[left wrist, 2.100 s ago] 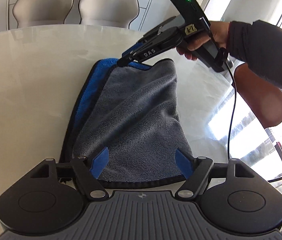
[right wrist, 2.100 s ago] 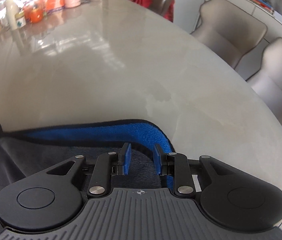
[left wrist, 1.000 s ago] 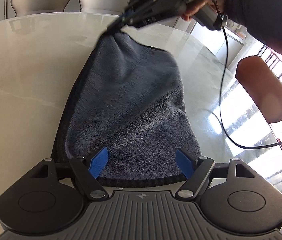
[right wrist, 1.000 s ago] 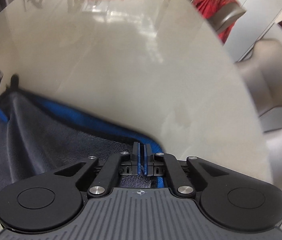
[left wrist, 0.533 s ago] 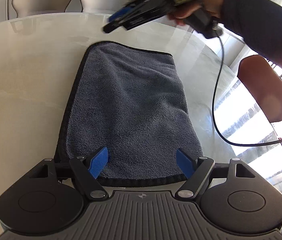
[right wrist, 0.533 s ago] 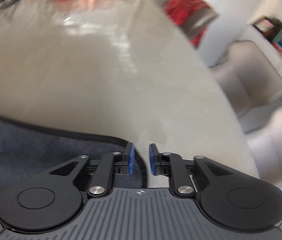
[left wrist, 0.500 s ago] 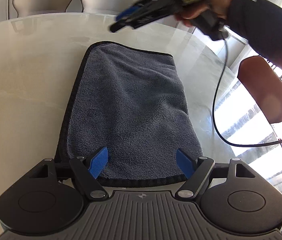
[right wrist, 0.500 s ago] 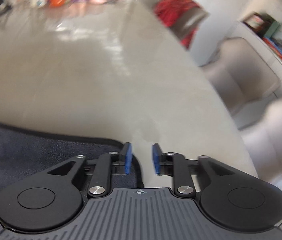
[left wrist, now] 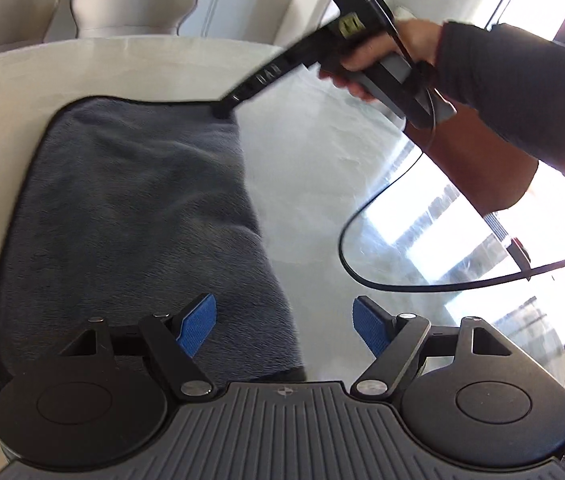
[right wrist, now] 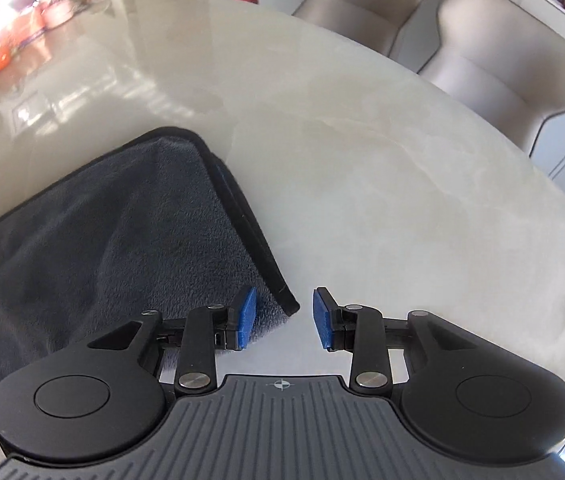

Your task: Fold towel

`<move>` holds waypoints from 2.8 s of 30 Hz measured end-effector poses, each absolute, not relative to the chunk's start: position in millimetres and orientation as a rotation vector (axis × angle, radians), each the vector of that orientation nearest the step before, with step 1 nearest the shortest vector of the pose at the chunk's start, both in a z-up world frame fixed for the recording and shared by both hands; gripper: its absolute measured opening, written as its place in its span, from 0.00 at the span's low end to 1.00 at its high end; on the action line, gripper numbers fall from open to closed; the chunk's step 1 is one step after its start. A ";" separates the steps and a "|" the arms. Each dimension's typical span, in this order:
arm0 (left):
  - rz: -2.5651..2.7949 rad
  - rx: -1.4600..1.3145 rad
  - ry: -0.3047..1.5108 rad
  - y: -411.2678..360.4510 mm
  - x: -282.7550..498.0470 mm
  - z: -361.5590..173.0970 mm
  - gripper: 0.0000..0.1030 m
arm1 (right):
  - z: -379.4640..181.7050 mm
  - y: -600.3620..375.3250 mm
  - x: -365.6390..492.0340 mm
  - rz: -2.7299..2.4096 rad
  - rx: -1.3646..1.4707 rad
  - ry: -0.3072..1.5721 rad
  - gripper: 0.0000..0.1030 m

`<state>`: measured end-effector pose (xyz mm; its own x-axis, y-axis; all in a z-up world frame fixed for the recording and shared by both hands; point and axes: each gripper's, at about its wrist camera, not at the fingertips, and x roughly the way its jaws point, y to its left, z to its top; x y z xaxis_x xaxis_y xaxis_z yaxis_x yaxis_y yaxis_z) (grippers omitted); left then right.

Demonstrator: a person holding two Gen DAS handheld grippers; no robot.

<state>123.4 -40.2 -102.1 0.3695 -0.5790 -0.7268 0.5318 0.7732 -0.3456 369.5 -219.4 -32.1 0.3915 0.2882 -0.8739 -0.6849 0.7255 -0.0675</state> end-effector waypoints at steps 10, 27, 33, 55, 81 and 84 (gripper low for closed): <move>-0.724 -0.044 0.954 -37.5 121.2 -105.6 0.78 | -33.4 -213.3 371.8 0.645 -0.554 0.943 0.11; -0.638 0.040 0.912 64.9 104.8 -69.3 0.78 | -27.2 -180.3 127.1 1.067 -0.941 0.495 0.33; -0.705 0.217 0.869 60.8 87.9 -70.9 0.78 | -51.7 -177.1 58.5 1.087 -1.016 0.429 0.33; -0.820 0.550 0.794 40.7 96.7 -81.0 0.78 | -57.1 -140.2 108.4 0.993 -0.869 0.724 0.12; -0.905 0.582 0.891 32.1 160.9 -92.6 0.27 | -14.9 -176.4 150.5 1.024 -0.584 0.704 0.45; -0.926 0.561 0.906 32.4 168.1 -87.6 0.24 | -18.3 -168.7 142.0 1.036 -0.649 0.665 0.61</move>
<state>168.1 32.4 -87.6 0.2914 -0.4331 -0.8529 0.8623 0.5050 0.0381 142.0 -168.7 -18.3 0.3566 0.5492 -0.7557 -0.9157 0.3658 -0.1663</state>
